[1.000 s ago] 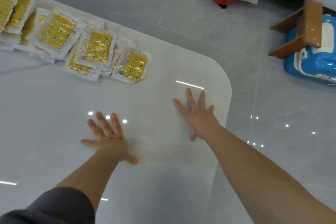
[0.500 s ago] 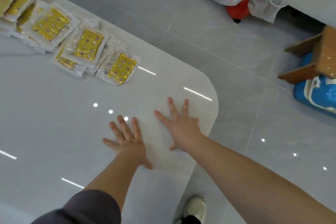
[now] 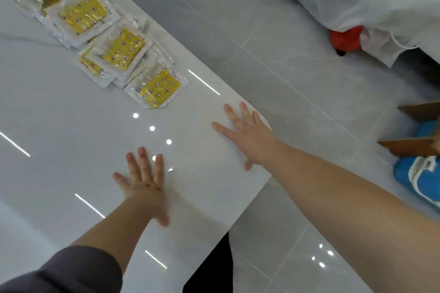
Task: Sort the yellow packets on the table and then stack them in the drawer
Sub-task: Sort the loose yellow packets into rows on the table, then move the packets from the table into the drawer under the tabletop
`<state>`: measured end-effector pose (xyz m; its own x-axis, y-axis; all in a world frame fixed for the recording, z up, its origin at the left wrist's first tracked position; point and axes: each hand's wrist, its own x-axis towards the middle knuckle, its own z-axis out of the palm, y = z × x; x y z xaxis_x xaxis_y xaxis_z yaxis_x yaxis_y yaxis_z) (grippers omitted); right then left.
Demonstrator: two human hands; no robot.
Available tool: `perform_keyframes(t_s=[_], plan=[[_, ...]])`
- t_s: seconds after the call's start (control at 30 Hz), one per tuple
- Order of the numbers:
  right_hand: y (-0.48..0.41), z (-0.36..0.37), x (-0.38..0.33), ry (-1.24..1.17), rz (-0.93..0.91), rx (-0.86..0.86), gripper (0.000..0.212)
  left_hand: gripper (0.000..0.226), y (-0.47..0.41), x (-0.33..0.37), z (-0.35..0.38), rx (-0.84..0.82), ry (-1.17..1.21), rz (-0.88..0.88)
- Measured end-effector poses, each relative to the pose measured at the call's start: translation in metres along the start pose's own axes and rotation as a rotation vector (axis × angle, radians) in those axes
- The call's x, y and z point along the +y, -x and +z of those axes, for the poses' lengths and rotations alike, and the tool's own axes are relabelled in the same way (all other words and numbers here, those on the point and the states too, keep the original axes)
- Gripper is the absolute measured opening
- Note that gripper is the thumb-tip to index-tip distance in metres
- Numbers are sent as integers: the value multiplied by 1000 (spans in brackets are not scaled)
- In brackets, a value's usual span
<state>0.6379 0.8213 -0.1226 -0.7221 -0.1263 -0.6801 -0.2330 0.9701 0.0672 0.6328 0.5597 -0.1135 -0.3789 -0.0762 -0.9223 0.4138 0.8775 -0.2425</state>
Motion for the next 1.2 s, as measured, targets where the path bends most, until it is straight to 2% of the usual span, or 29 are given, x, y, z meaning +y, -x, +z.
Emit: perform_keyframes(t_s=[0.17,0.27,0.33,0.4,0.43,0.47,0.5,0.57,0.63,0.87,1.07,1.13,1.2], plan=[[-1,-3,9,-40,-73,-16,139,149,1,-2,-3,7,34,-32],[-2,-7,19,-24,-154,-71,127,145,12,18,-17,30,95,-92],[-3,-14,31,-35,-223,-107,111,125,20,41,-49,93,102,-128],[-5,-29,51,-79,-308,-164,94,83,23,62,-96,298,83,-45],[-7,-39,63,-118,-351,-206,85,72,22,70,-119,432,40,4],[-9,-48,76,-164,-392,-244,76,75,18,76,-140,520,-4,33],[-13,-56,89,-204,-421,-271,71,90,12,81,-160,537,-29,27],[-20,-64,115,-233,-444,-286,64,122,-2,90,-188,450,-70,-60],[-31,-67,144,-187,-433,-285,63,134,-22,98,-200,391,-21,-125],[-91,-104,215,-107,-401,-325,57,124,-35,119,-210,341,-10,-229],[-172,-172,186,-134,-407,-262,53,87,-27,119,-231,237,-46,-176],[-194,-192,177,-136,-437,-250,51,75,-26,112,-250,222,-144,-93],[-217,-211,172,-137,-438,-237,50,52,-28,90,-276,234,-167,31]])
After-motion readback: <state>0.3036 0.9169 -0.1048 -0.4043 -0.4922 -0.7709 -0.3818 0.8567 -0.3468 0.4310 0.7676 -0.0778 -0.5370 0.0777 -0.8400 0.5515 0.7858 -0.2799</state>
